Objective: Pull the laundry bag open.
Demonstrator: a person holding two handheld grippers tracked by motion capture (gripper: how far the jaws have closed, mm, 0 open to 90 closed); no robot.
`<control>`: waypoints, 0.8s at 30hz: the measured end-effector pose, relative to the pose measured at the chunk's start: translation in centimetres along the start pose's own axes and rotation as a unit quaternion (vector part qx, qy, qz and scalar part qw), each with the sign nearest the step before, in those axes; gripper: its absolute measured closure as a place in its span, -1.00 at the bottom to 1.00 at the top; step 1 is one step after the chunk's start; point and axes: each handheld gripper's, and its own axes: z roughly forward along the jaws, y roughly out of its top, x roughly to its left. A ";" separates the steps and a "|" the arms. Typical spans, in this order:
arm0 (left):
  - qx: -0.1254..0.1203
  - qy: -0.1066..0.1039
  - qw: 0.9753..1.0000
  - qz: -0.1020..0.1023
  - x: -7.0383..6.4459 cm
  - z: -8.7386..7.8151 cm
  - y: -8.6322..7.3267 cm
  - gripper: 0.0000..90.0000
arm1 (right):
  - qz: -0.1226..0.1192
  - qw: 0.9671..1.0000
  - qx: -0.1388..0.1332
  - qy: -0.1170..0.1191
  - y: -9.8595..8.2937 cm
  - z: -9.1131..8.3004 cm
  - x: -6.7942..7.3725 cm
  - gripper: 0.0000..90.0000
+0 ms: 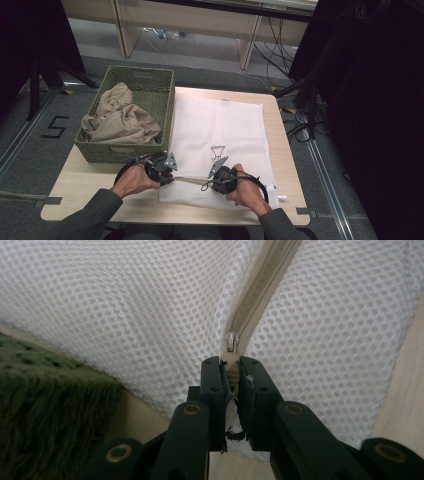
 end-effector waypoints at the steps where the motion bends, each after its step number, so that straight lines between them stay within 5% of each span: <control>1: 0.001 0.002 1.000 -0.001 0.0 0.0 -0.2 0.80 | -0.003 1.000 0.000 -0.002 0.0 0.0 0.0 1.00; 7: -0.004 0.009 1.000 -0.020 0.5 -0.7 -1.9 0.80 | 0.003 1.000 -0.001 -0.004 -0.1 -0.1 -0.1 1.00; 10: 0.003 0.013 1.000 -0.016 0.5 -0.5 -1.9 0.80 | -0.007 1.000 0.014 -0.011 0.5 0.2 0.3 1.00; 24: -0.013 0.021 1.000 -0.019 0.4 -1.1 -2.0 0.80 | -0.001 1.000 -0.002 -0.003 0.3 0.0 0.2 1.00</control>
